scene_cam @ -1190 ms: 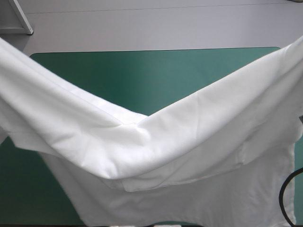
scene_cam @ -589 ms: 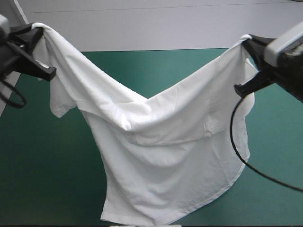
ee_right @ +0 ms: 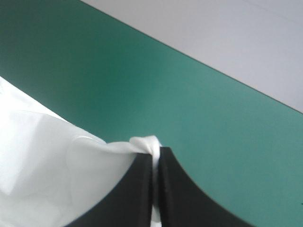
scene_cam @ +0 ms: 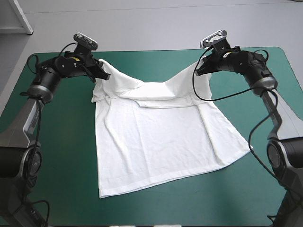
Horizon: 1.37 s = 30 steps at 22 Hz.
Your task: Fold the cloth
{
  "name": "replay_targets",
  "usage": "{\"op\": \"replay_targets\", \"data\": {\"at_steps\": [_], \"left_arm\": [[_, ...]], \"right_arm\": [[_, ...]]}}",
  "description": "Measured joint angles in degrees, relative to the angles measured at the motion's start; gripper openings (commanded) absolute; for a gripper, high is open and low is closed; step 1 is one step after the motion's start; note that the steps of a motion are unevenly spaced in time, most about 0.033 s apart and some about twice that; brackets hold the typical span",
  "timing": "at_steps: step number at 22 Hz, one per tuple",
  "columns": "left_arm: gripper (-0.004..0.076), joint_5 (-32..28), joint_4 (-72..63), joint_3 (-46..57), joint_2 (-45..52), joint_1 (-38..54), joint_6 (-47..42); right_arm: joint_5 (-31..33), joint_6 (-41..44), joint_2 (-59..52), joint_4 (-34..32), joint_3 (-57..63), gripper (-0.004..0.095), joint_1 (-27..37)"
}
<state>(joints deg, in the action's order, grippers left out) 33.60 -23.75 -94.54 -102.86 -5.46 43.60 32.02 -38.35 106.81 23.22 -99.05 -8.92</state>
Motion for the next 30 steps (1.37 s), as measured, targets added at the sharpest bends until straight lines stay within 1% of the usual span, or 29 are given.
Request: {"op": "replay_targets", "data": {"at_steps": [2, 5, 6, 7, 8, 9, 10, 12, 13, 15, 16, 17, 18, 19, 21, 22, 23, 24, 25, 26, 27, 29, 30], "left_arm": [[0.008, -0.2, -1.9, 0.1, -3.3, 0.0, 1.2], [0.0221, -0.6, -2.8, 0.1, -4.0, 0.0, 1.5], [0.0283, -0.7, -2.9, 0.1, -4.0, 0.0, 1.6], [0.0342, -0.8, -3.1, 0.1, -3.9, 0.0, 1.6], [0.0384, -0.7, -3.1, 0.1, -3.9, 0.0, 1.5], [0.0419, -0.4, -3.1, 0.1, -3.9, 0.0, 1.2], [0.0434, -0.1, -3.1, 0.1, -3.9, 0.0, 0.9], [0.0422, 2.3, -2.9, 0.1, -3.3, 0.1, -0.8], [0.0403, 3.4, -2.7, 0.1, -2.8, 0.1, -1.1], [0.0394, 7.4, -2.7, 0.2, 0.1, 0.1, -2.3], [0.0394, 10.4, -2.3, 0.2, 3.5, 0.1, -3.5], [0.0394, 11.7, -1.8, 0.2, 5.0, 0.1, -4.2], [0.0394, 15.1, 0.0, 0.2, 9.0, 0.1, -7.0], [0.0394, 16.6, 0.8, 0.2, 11.0, 0.1, -8.3], [0.0394, 24.0, 3.3, 2.0, 18.3, 0.1, -13.8], [0.0394, 25.5, 3.4, 4.0, 21.0, 0.1, -15.1], [0.0394, 26.4, 3.4, 8.3, 25.0, 0.1, -16.4], [0.0394, 26.5, 3.4, 11.2, 28.4, 0.1, -17.3], [0.0394, 26.6, 3.5, 17.0, 33.6, 0.1, -18.9], [0.0394, 26.7, 3.5, 21.1, 36.6, 0.1, -19.6], [0.0394, 27.1, 3.0, 26.8, 41.8, 0.1, -20.7], [0.0394, 28.3, 0.5, 37.0, 48.3, 0.1, -21.6], [0.0394, 28.9, -0.8, 40.6, 50.1, 0.1, -21.7]], "right_arm": [[1.1, 0.0, 4.6, 0.0, -3.4, 0.0226, 0.0], [1.4, 0.0, 5.9, 0.0, -4.9, 0.0414, 0.1], [1.4, 0.0, 5.9, 0.0, -5.1, 0.046, 0.1], [1.4, 0.0, 5.9, 0.0, -5.3, 0.0488, 0.2], [1.4, 0.0, 5.9, 0.1, -5.5, 0.0498, 0.4], [1.3, 0.1, 5.7, 0.1, -5.8, 0.0497, 0.6], [1.4, 0.4, 5.5, 0.1, -6.0, 0.0496, 0.9], [2.6, 1.5, 4.0, 0.1, -6.6, 0.0496, 2.4], [3.2, 2.0, 3.0, 0.1, -6.9, 0.0496, 3.1], [6.0, 4.1, -1.3, 0.0, -7.4, 0.0496, 5.5], [8.7, 5.3, -5.4, 0.0, -7.7, 0.0496, 7.5], [10.4, 5.7, -7.2, 0.0, -7.8, 0.0496, 8.3], [14.4, 6.7, -11.6, 0.0, -8.0, 0.0495, 10.1], [16.1, 7.2, -13.7, 0.0, -8.1, 0.0494, 10.9], [23.8, 10.9, -20.0, 0.0, -8.2, 0.0464, 12.8], [25.8, 12.1, -21.7, 0.0, -8.2, 0.0441, 13.3], [27.9, 13.4, -23.9, 0.0, -7.9, 0.0436, 14.3], [28.6, 13.8, -25.2, 0.0, -7.4, 0.0431, 14.8], [29.3, 14.3, -27.9, 0.0, -6.0, 0.0431, 15.3], [29.5, 14.4, -29.3, 0.0, -5.1, 0.0427, 15.4], [29.9, 14.6, -31.7, 0.1, -3.0, 0.0427, 15.4], [30.1, 14.6, -35.3, 0.3, 0.1, 0.0427, 15.4], [30.1, 14.6, -36.3, 0.5, 1.3, 0.0427, 15.4]]}}
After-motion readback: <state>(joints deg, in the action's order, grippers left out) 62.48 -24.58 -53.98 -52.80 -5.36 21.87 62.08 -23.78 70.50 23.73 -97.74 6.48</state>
